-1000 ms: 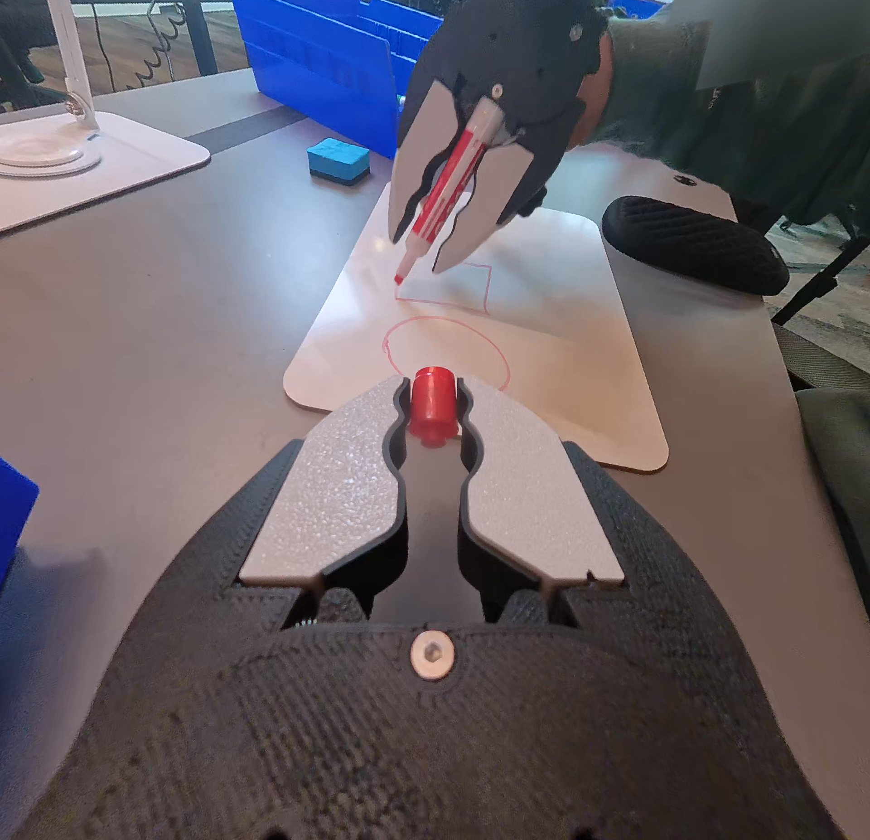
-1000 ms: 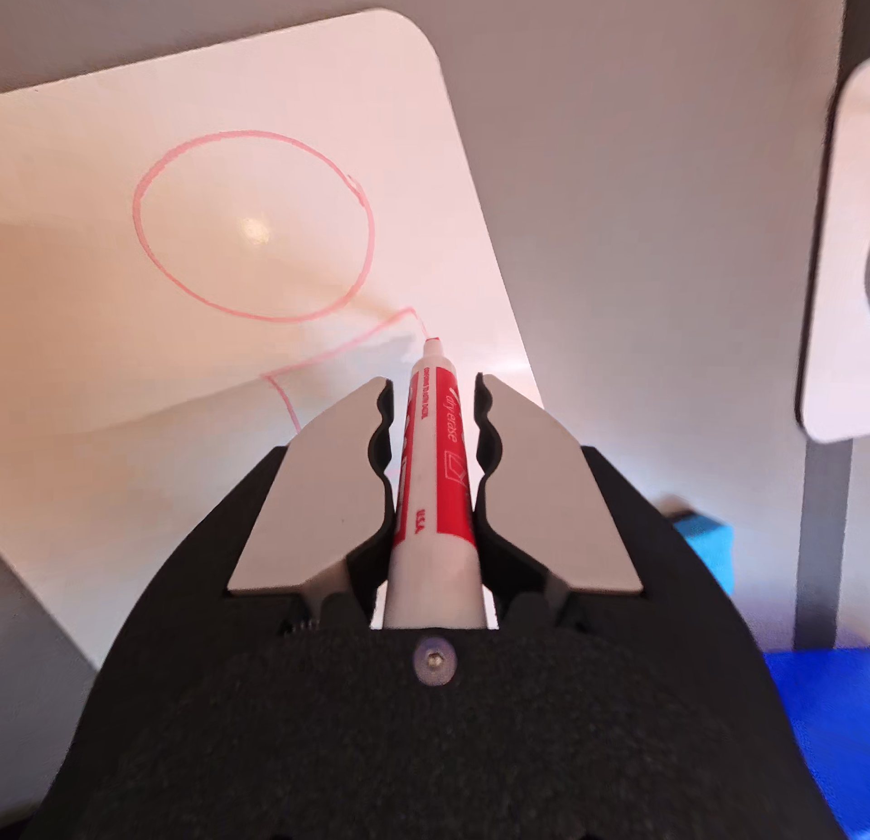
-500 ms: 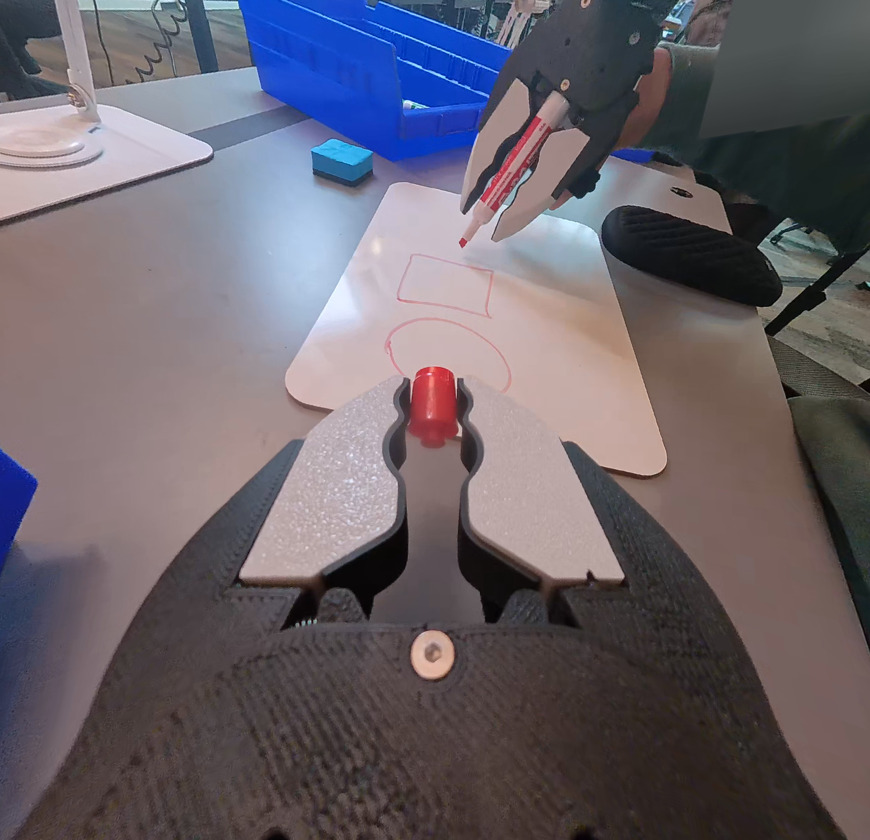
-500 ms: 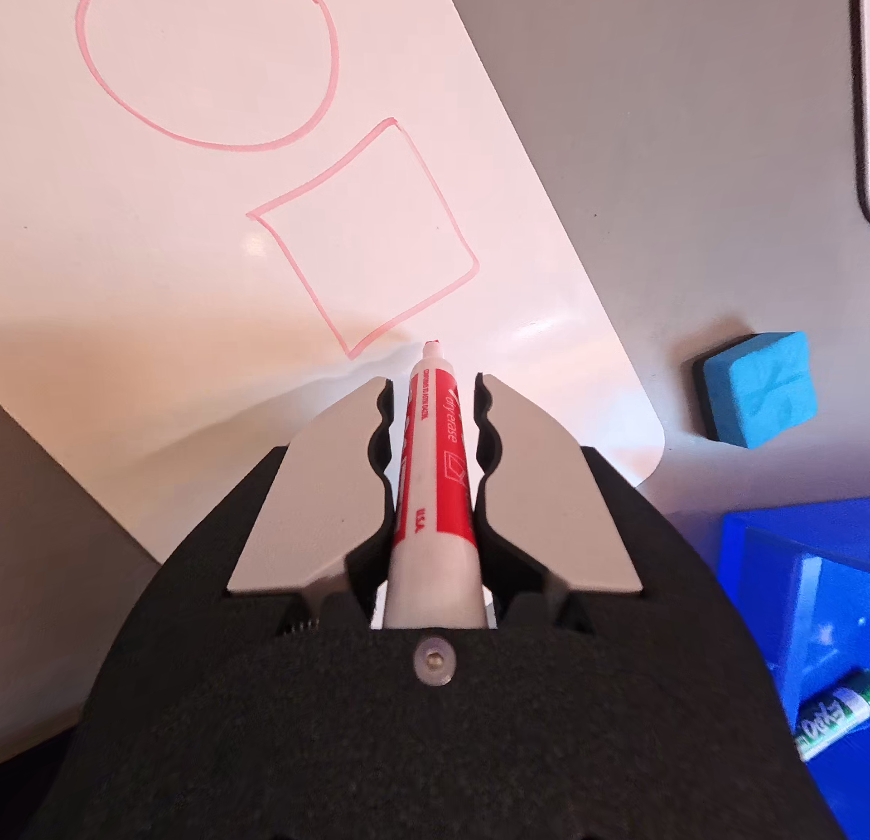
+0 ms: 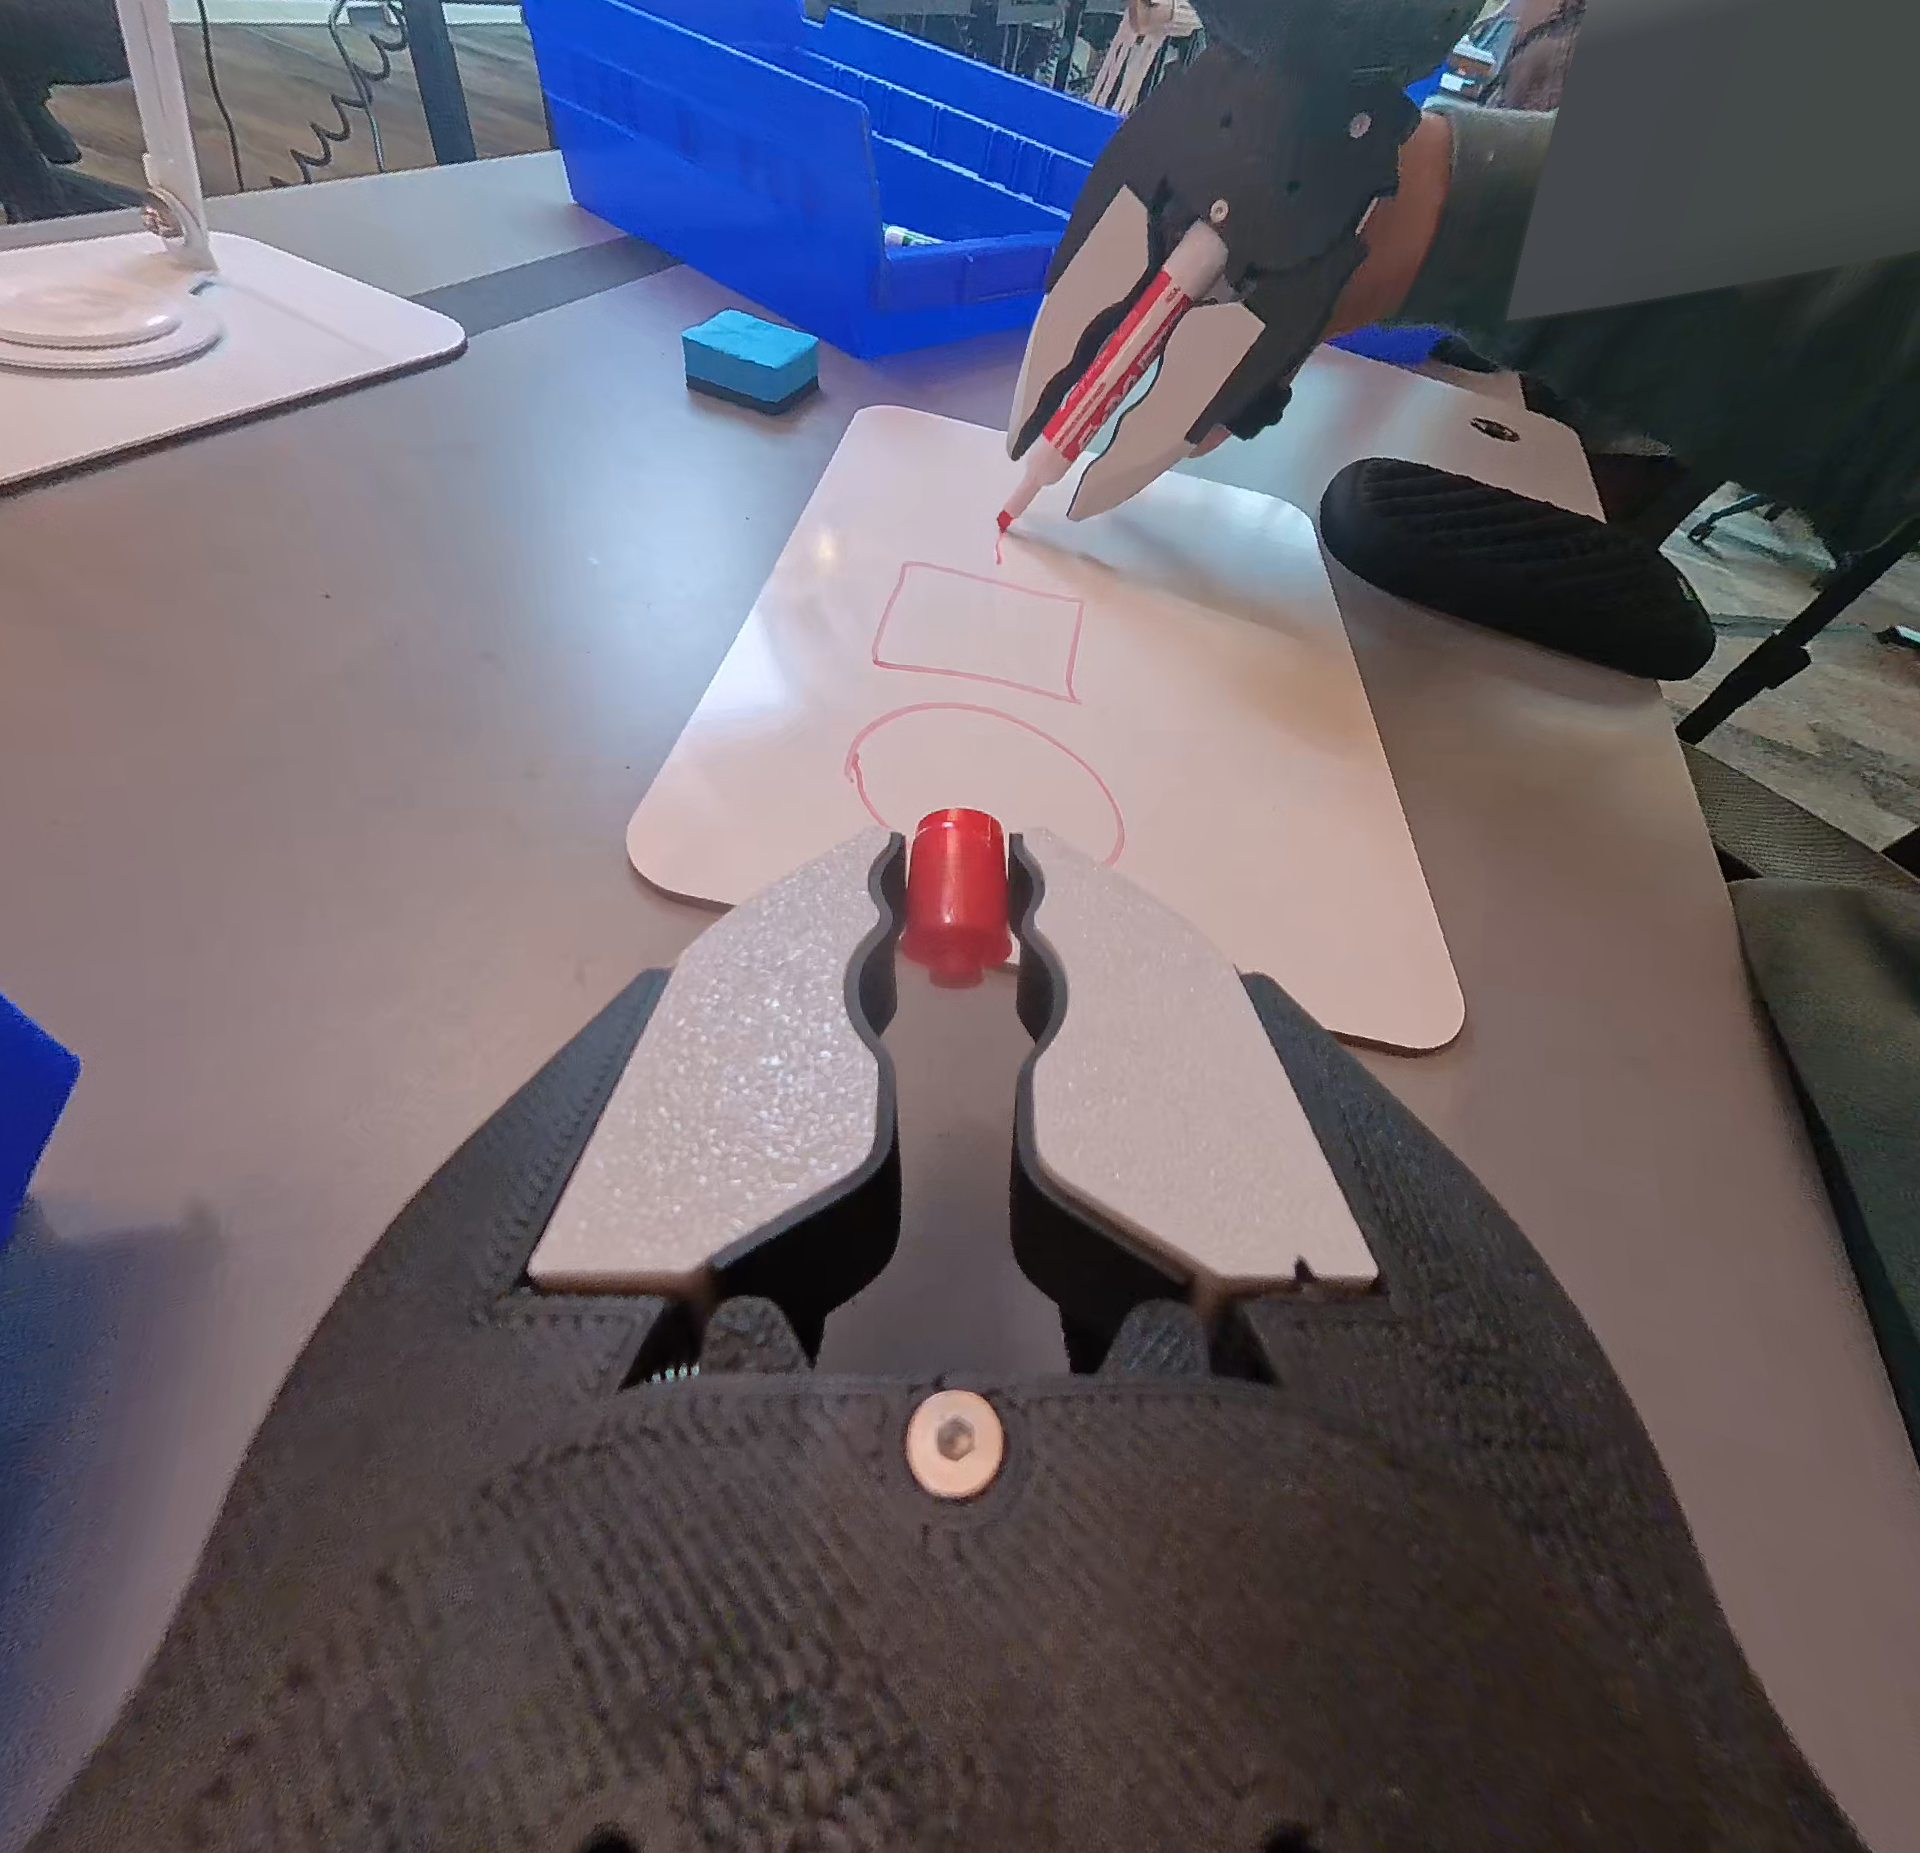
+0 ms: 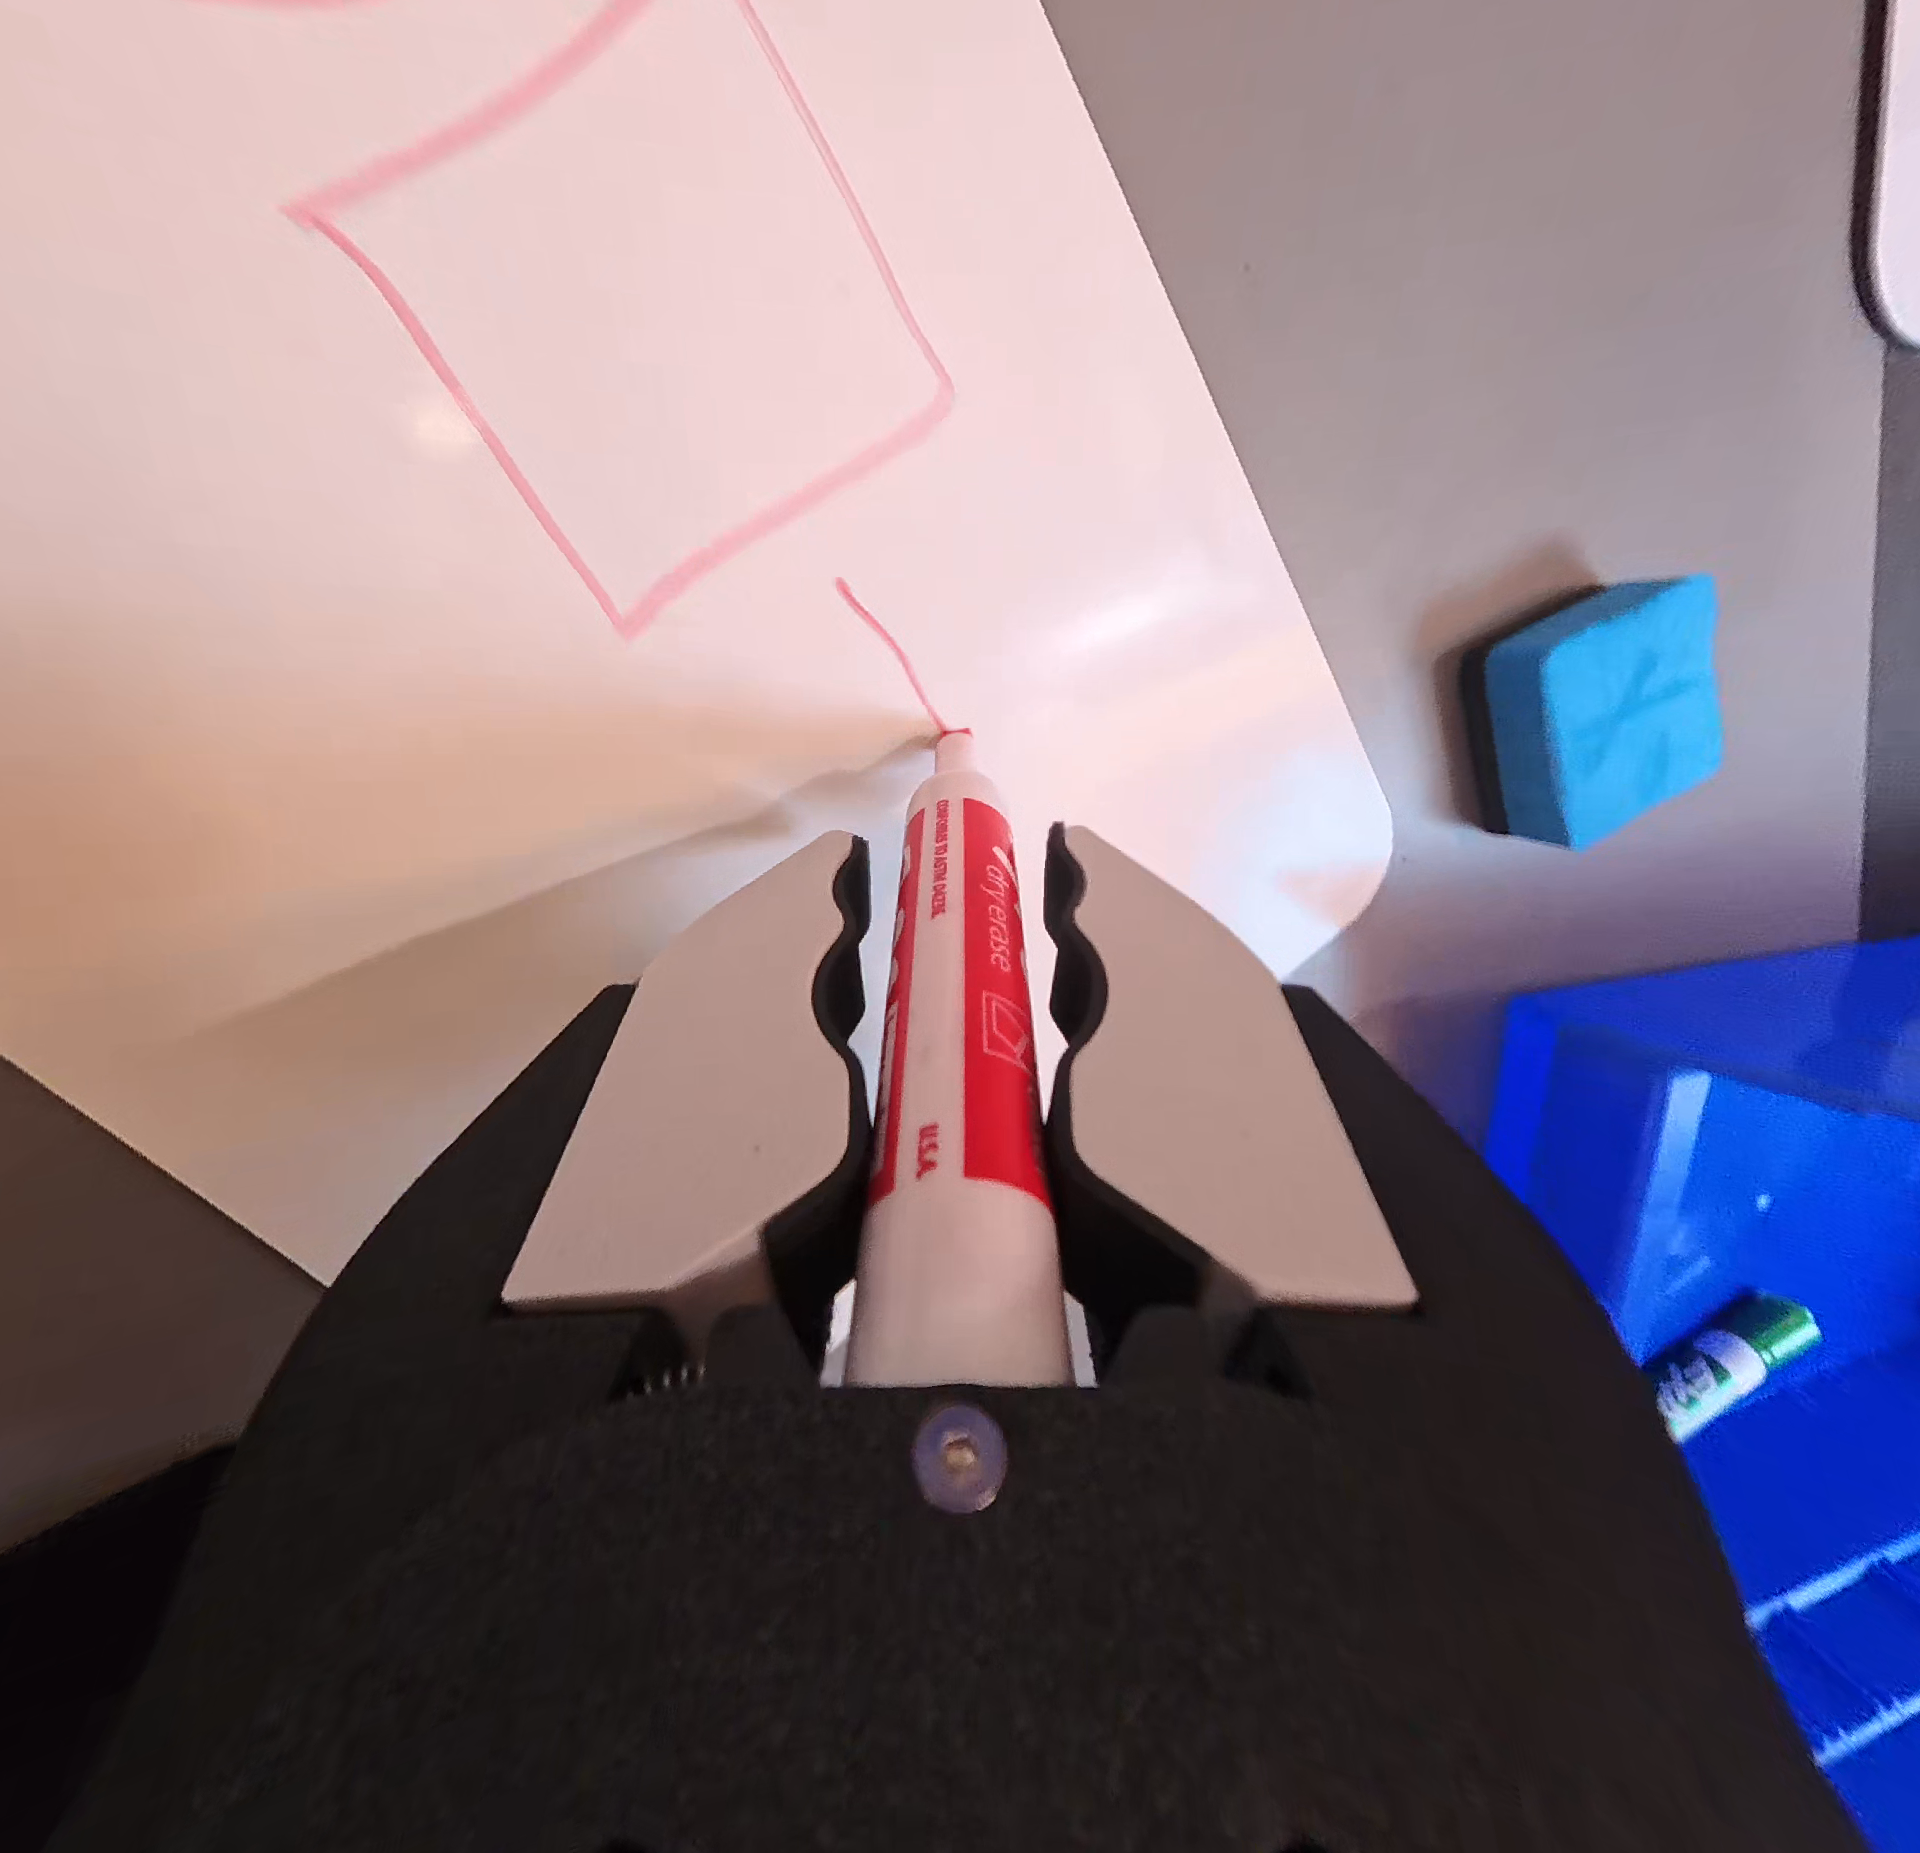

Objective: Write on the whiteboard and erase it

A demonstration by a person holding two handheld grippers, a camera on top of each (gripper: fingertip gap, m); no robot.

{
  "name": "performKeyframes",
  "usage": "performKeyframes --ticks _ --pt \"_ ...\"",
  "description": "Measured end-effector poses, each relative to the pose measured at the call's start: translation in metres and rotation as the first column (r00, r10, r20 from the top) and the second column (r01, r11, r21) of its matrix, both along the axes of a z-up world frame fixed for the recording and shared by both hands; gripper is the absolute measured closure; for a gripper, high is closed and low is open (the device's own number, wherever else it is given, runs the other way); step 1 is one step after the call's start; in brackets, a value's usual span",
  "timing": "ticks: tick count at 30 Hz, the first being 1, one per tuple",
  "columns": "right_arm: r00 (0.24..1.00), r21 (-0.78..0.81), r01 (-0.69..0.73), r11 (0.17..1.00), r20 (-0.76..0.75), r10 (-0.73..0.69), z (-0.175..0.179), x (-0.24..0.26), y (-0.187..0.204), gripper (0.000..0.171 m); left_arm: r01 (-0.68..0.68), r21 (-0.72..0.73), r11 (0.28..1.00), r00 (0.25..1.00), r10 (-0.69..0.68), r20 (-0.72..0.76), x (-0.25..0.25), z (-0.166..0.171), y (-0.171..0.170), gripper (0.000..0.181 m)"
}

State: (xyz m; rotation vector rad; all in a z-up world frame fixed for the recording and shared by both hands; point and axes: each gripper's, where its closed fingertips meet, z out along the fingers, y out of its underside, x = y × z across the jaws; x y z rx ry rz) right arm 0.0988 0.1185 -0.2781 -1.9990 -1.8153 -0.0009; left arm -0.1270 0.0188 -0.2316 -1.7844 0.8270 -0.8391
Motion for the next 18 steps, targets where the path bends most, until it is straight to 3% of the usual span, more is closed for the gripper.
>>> performKeyframes --ticks 18 --pt "1.000 0.015 0.004 1.000 -0.027 -0.004 0.003 -0.011 0.012 0.138 0.003 -0.002 1.000 1.000 -0.003 -0.003 0.000 -0.001 -0.001 0.163"
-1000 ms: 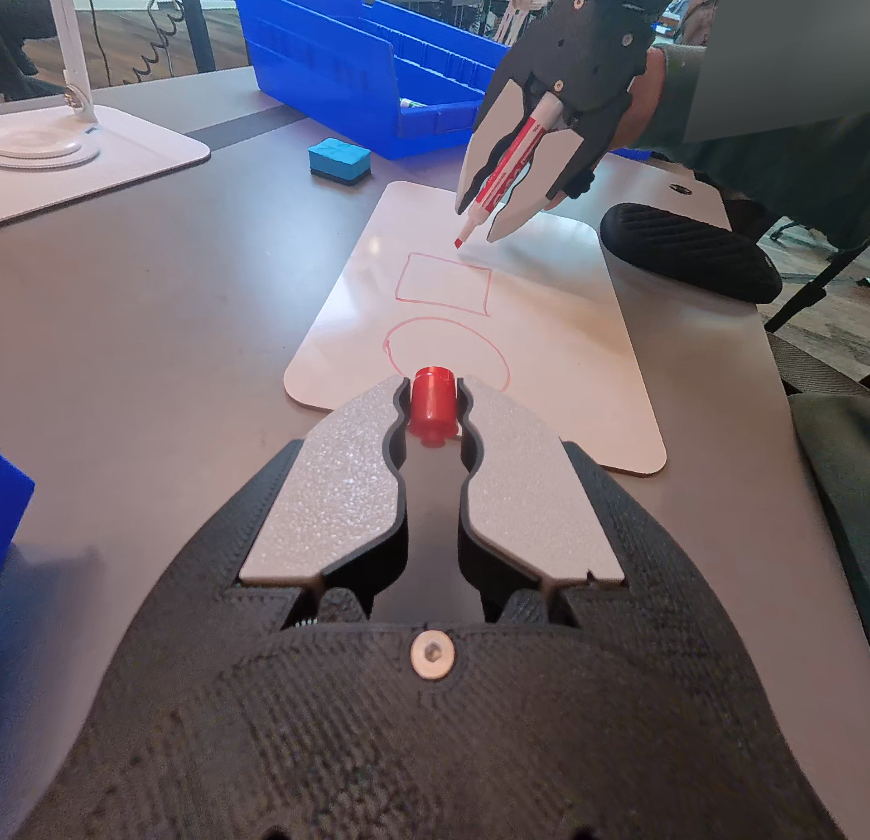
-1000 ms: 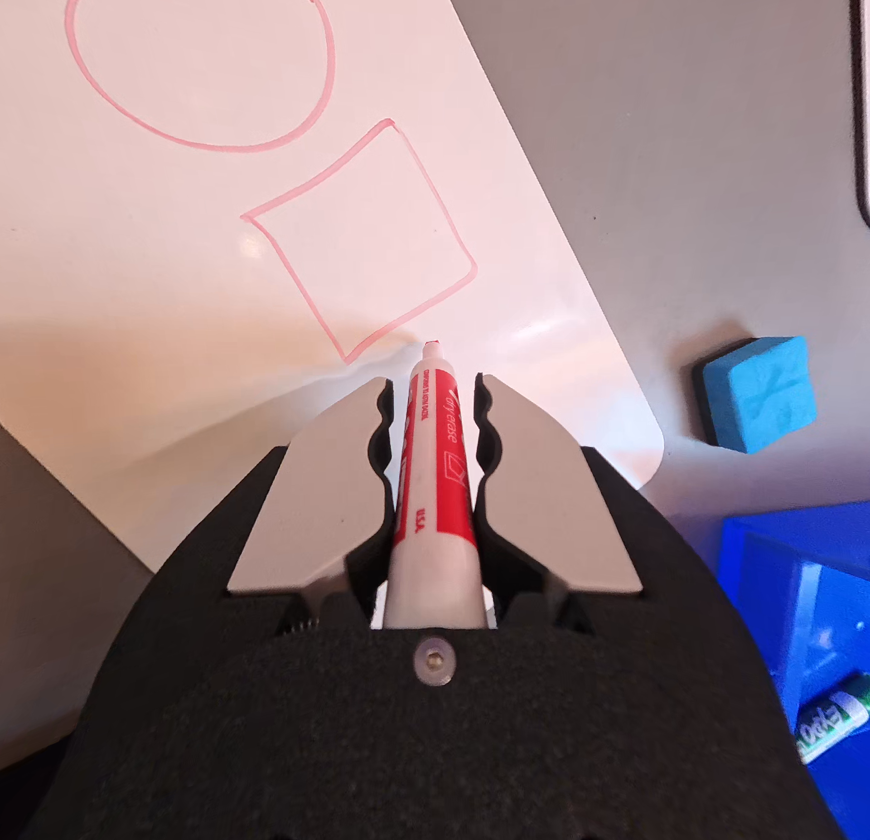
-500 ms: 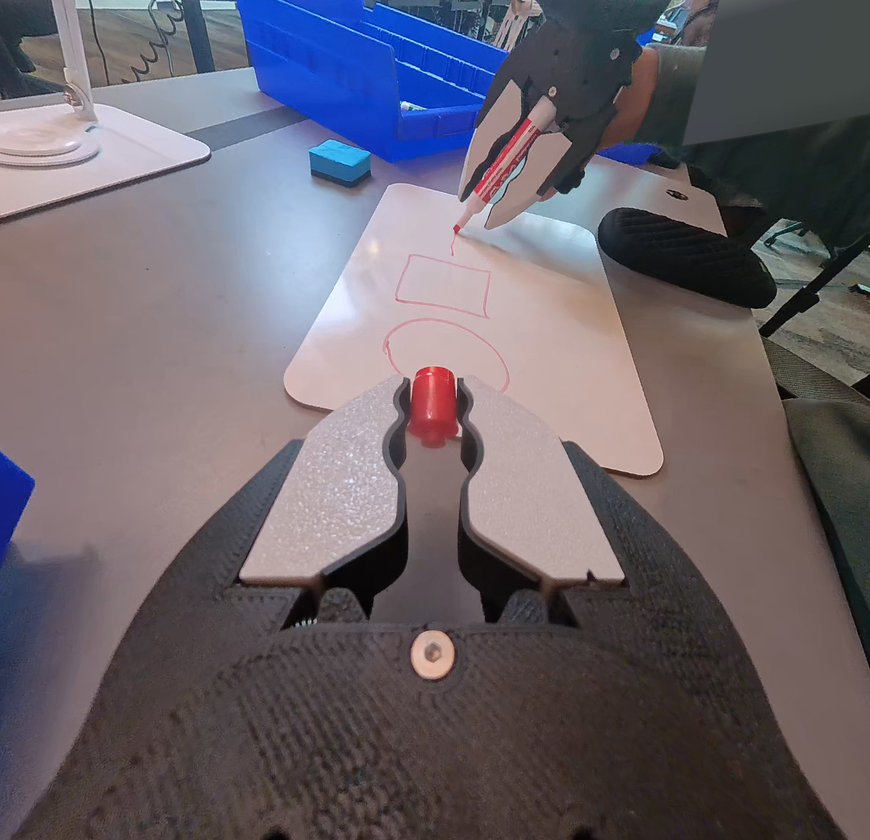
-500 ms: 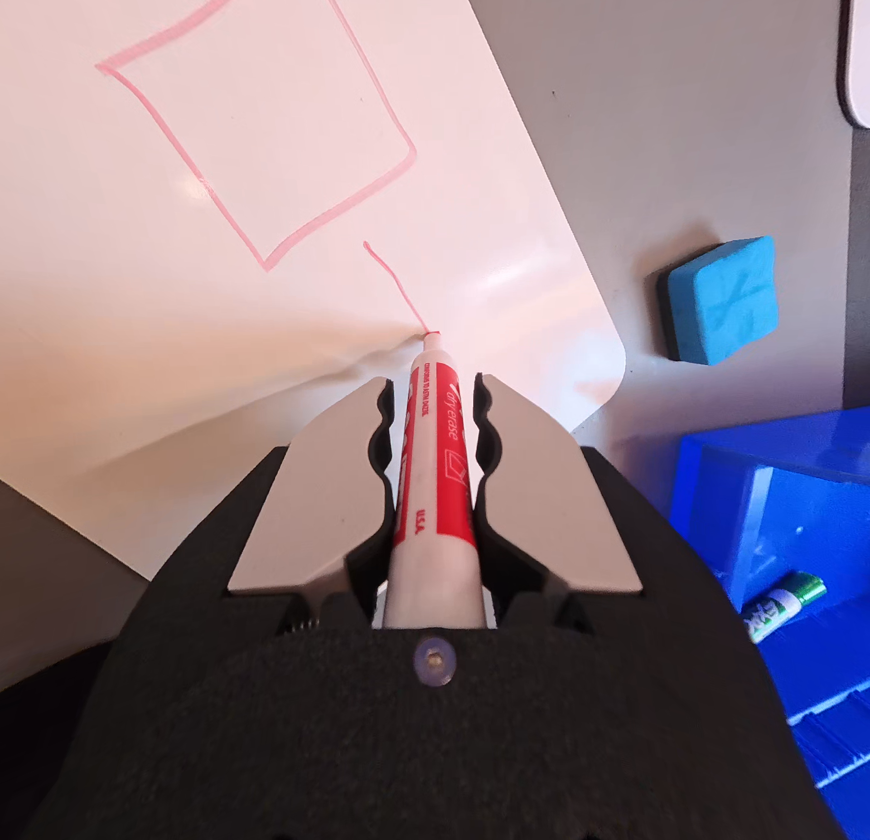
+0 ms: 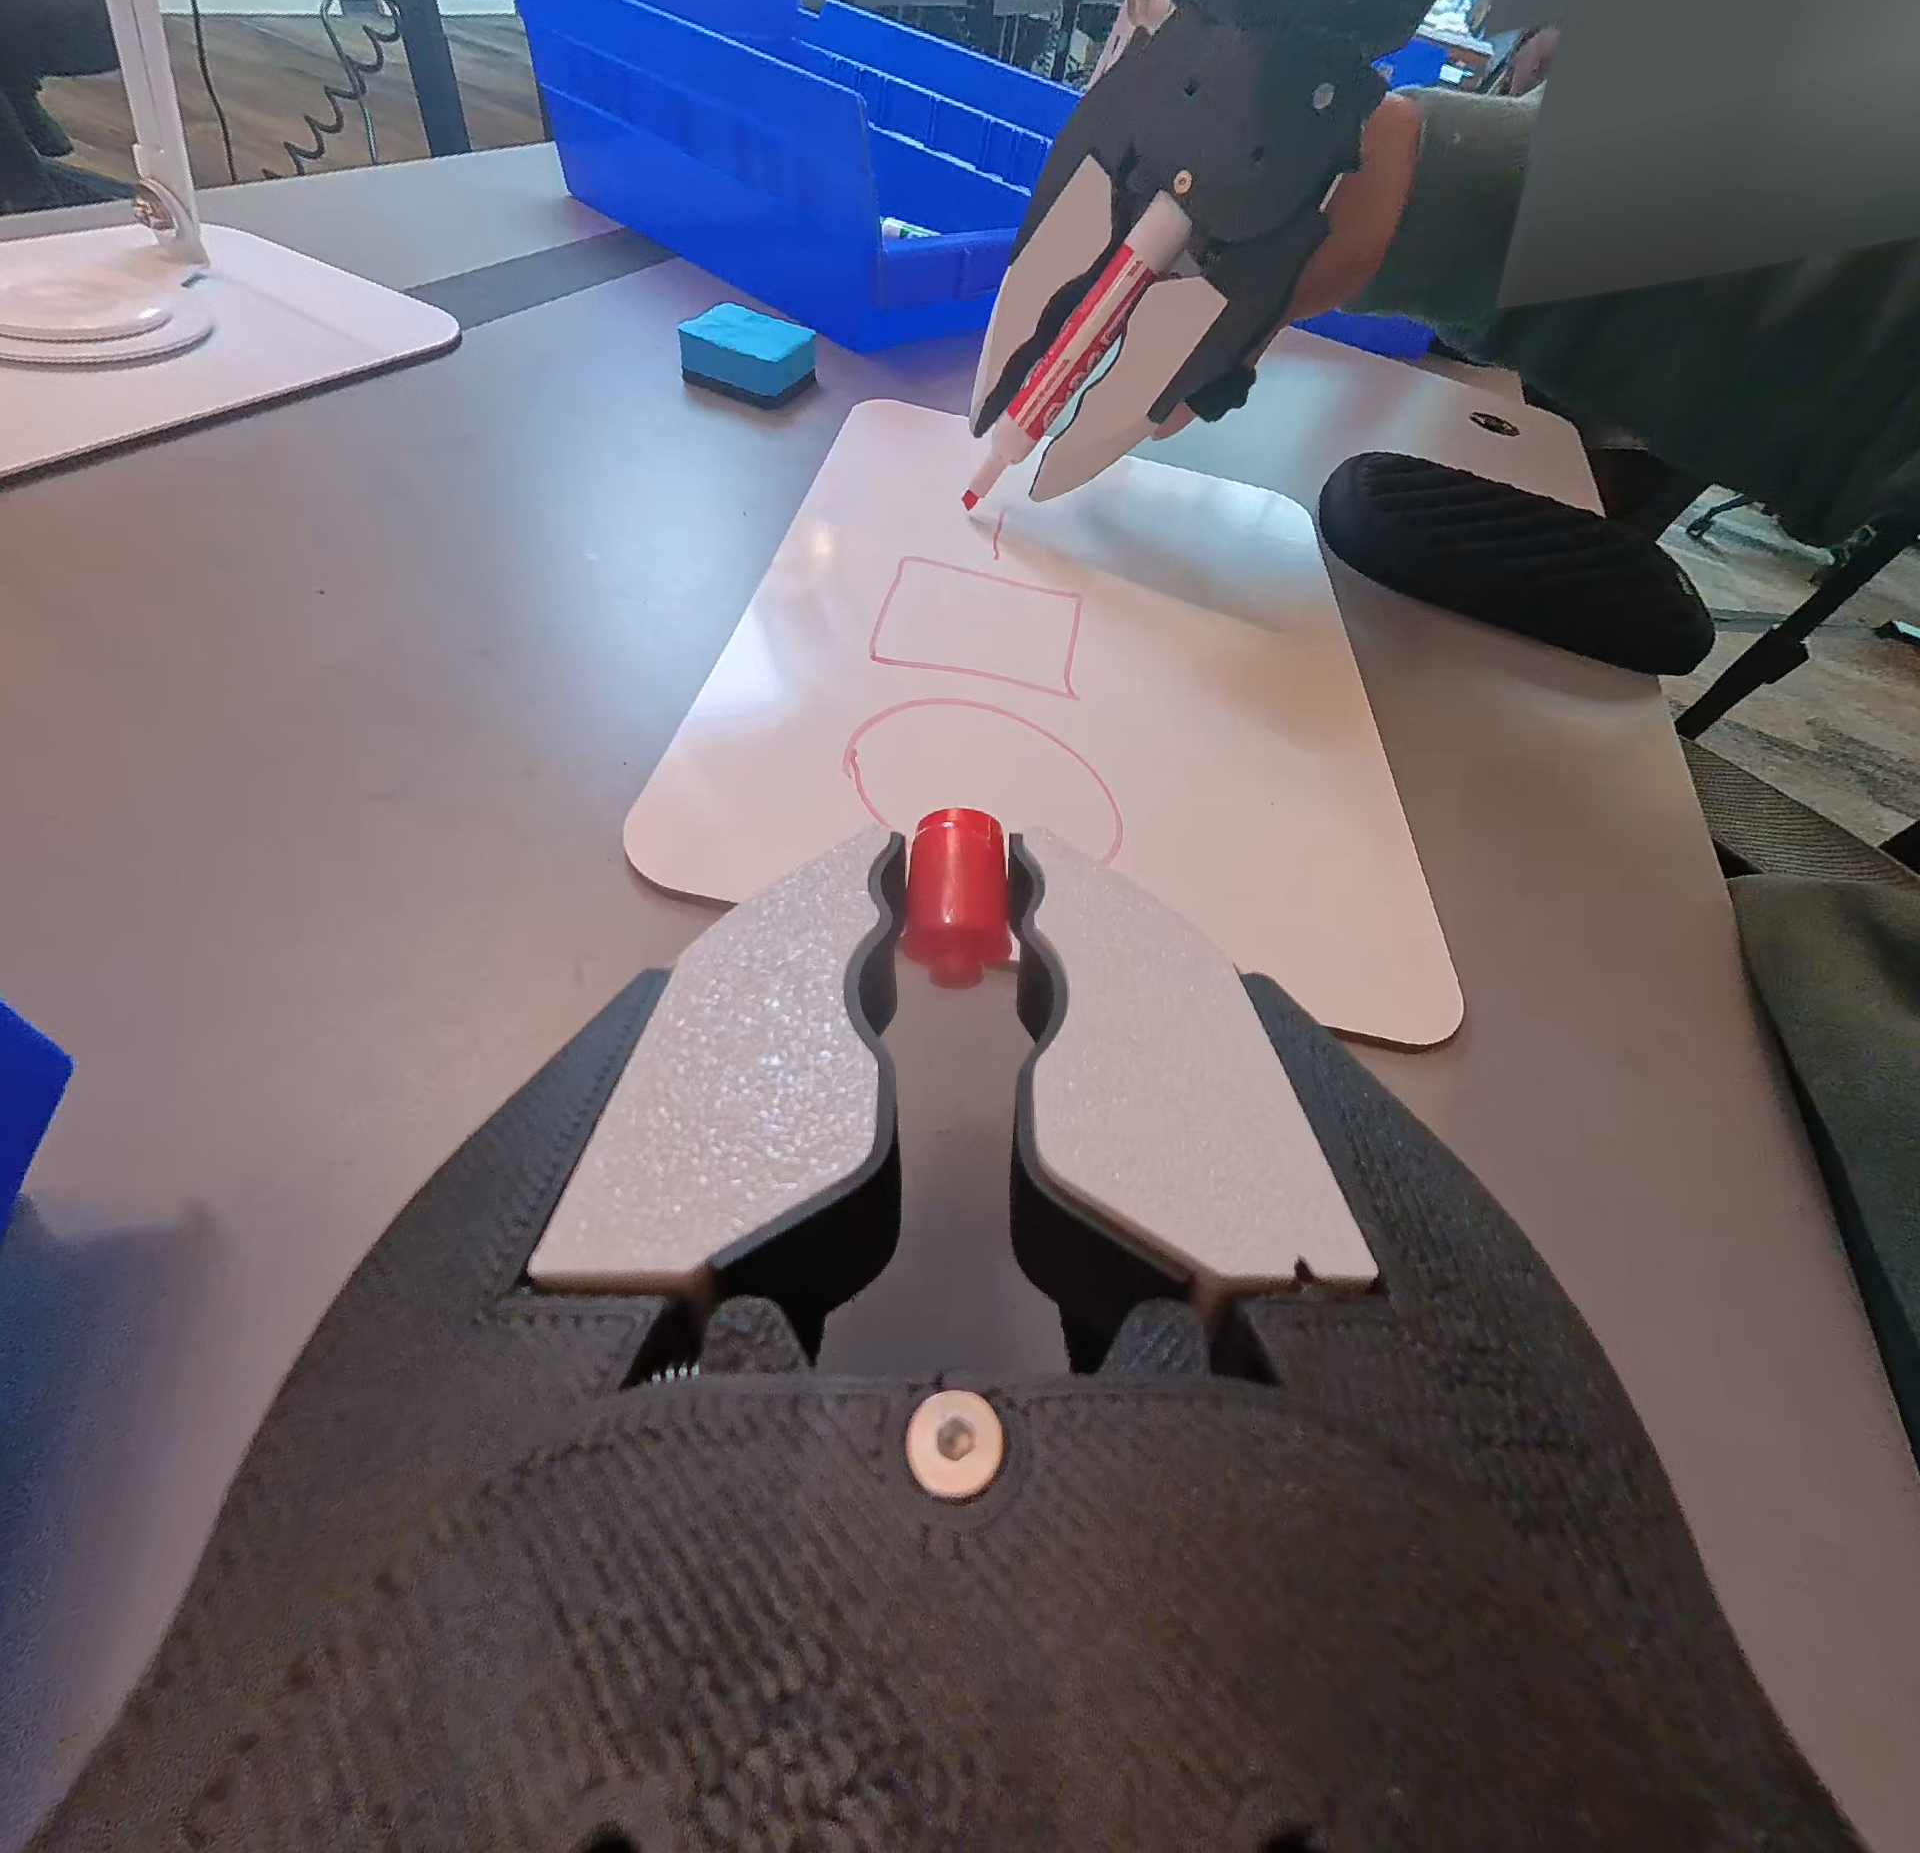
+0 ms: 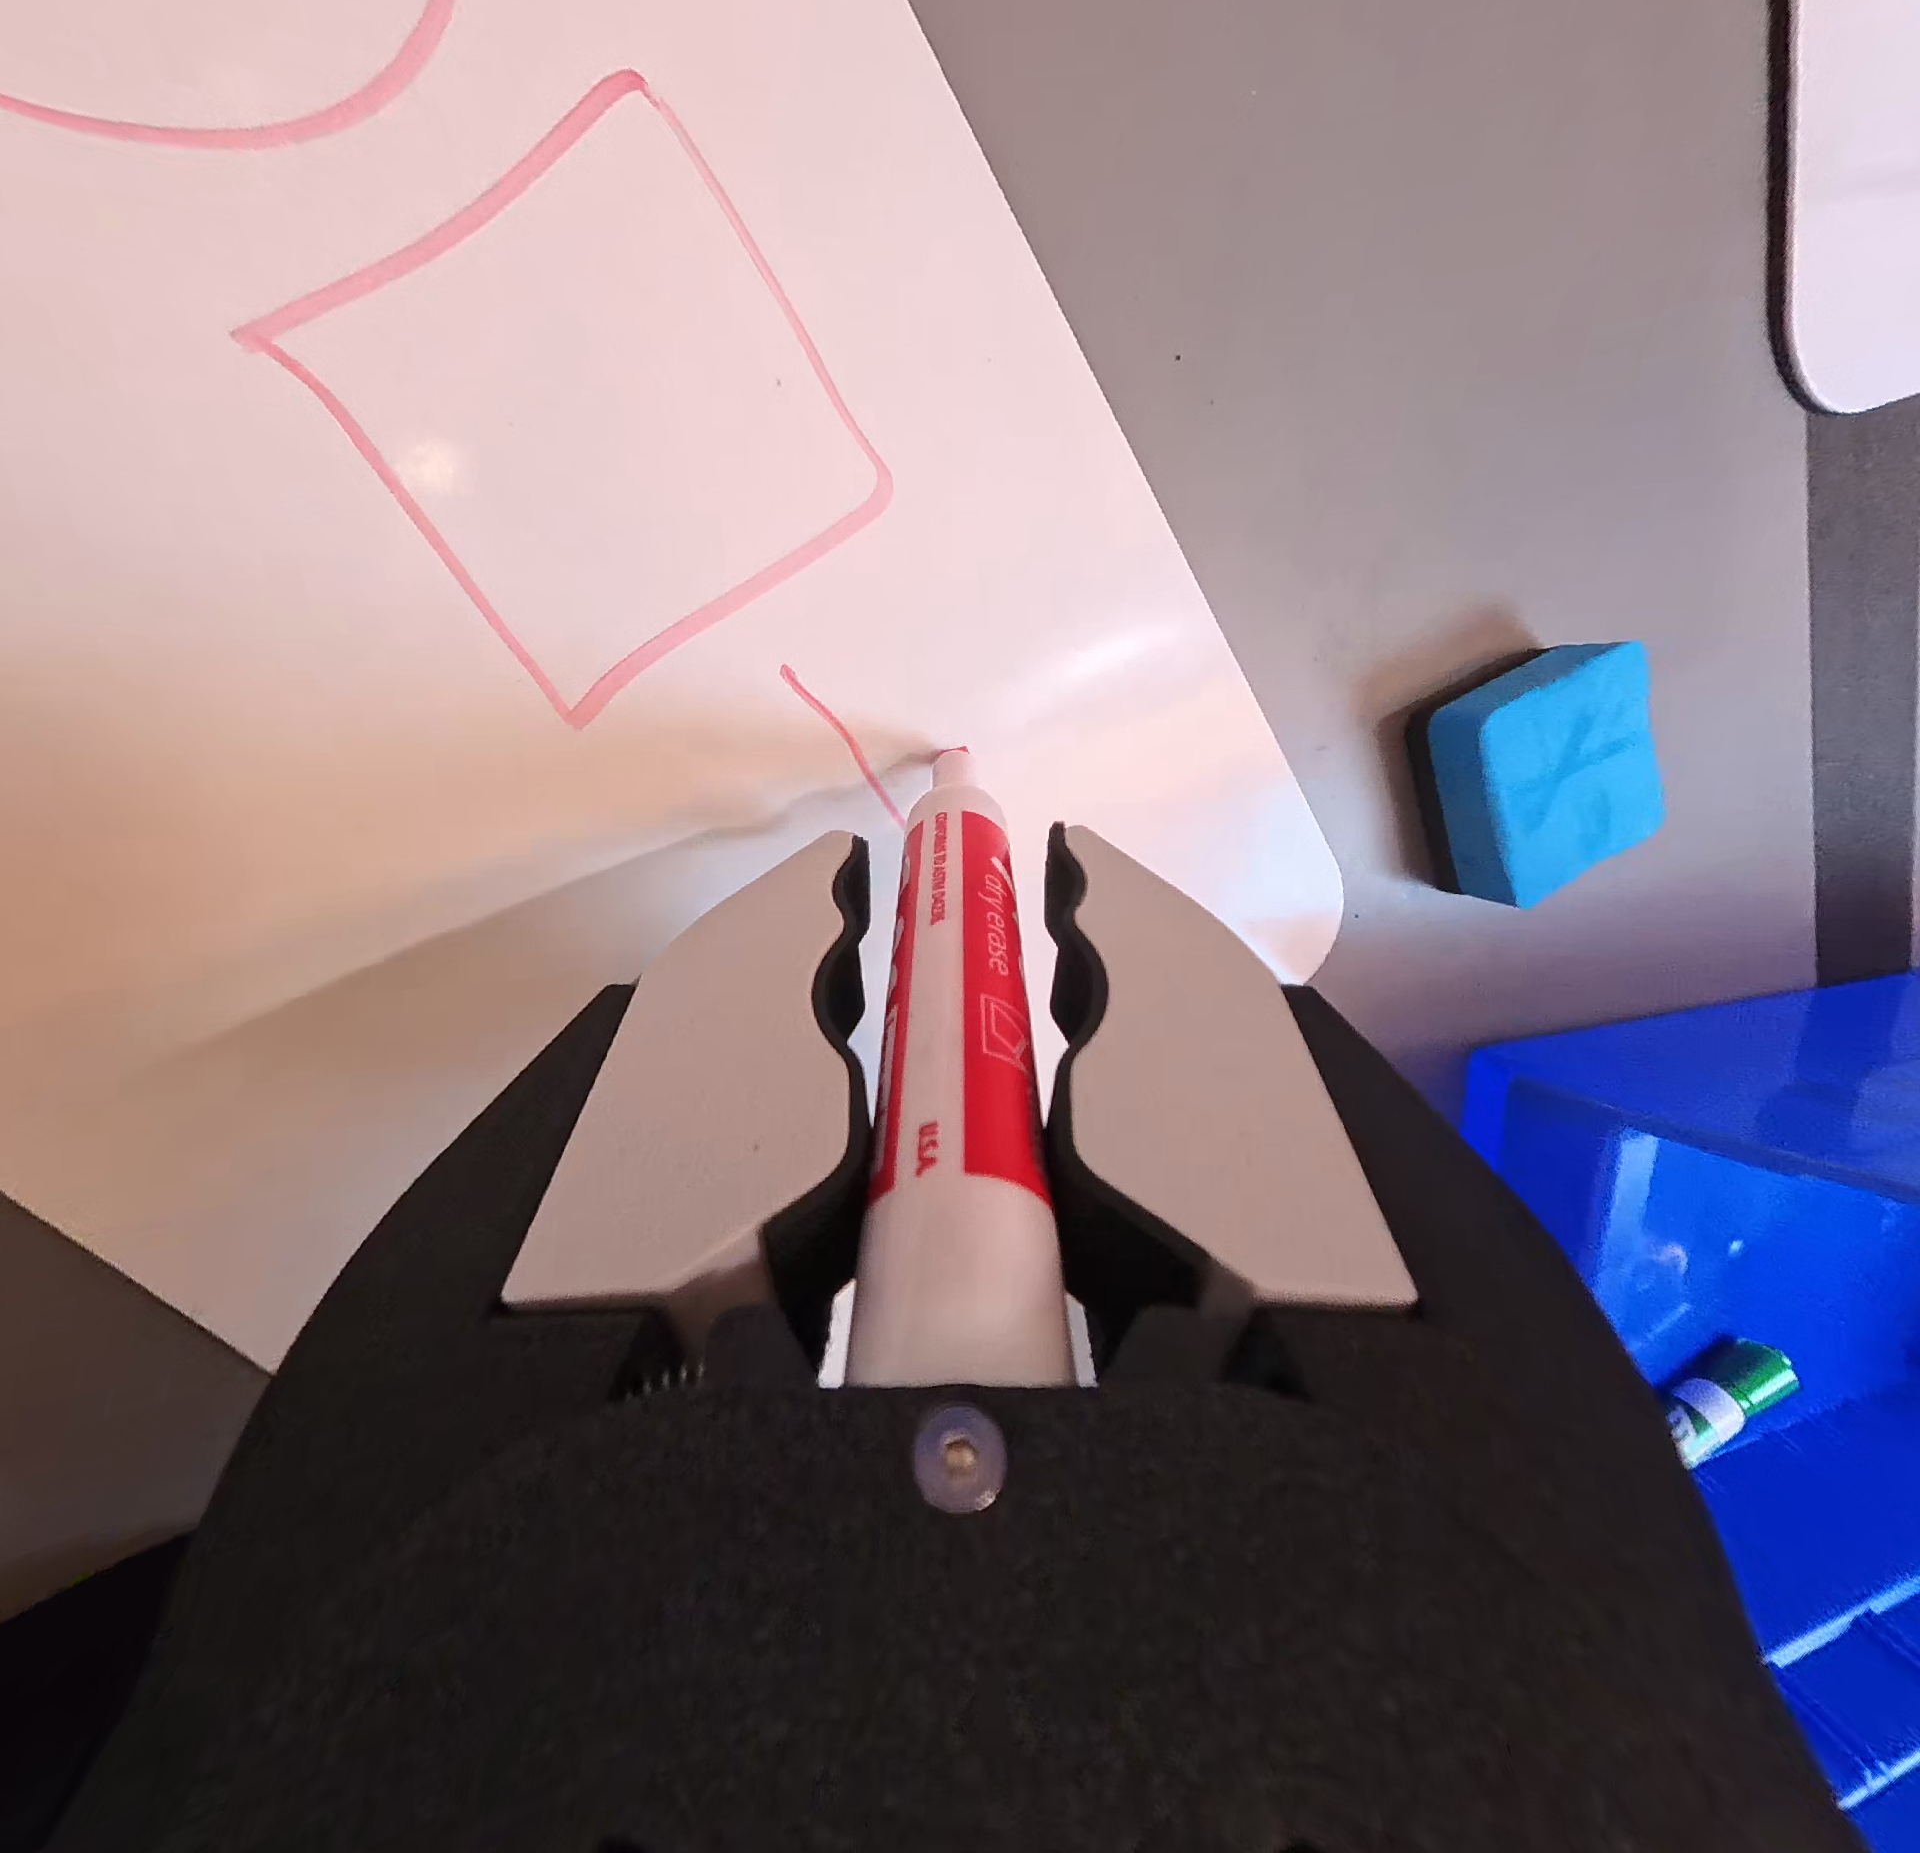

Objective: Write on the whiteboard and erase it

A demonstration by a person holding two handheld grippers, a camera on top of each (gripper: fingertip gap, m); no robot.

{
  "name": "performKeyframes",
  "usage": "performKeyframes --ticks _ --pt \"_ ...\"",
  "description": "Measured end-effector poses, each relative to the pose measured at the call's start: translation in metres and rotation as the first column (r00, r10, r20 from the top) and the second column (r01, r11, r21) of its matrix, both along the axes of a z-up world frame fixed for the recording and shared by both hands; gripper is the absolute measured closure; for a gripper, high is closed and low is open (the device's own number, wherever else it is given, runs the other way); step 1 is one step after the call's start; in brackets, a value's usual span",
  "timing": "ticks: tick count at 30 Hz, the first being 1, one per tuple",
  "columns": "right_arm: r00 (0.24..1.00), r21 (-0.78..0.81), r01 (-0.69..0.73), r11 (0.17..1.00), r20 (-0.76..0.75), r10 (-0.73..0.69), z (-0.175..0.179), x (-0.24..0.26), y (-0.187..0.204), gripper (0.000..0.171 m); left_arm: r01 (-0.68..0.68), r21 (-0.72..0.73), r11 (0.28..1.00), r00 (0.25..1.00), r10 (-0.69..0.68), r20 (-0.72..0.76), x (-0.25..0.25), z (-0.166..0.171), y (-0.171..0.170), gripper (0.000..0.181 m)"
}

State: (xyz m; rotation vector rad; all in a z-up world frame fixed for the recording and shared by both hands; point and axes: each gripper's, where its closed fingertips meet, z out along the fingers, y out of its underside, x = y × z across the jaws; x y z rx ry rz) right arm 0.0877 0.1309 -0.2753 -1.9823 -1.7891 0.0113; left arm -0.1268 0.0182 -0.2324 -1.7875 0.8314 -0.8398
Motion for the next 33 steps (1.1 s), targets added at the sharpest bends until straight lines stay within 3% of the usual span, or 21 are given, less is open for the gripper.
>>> performKeyframes --ticks 23,29,33 --pt "0.999 -0.002 0.022 1.000 0.039 -0.022 -0.003 0.021 -0.009 0.138 -0.013 -0.006 1.000 1.000 0.013 0.007 -0.002 0.000 0.003 0.163" --pt "0.999 -0.038 -0.023 0.999 0.030 0.024 -0.002 0.013 -0.032 0.138 -0.010 -0.010 1.000 1.000 0.010 0.007 -0.002 0.000 0.002 0.163" --pt "0.999 -0.021 0.015 1.000 -0.042 -0.016 0.010 0.014 -0.023 0.138 -0.010 -0.008 1.000 1.000 0.010 0.006 -0.002 0.000 0.002 0.163"
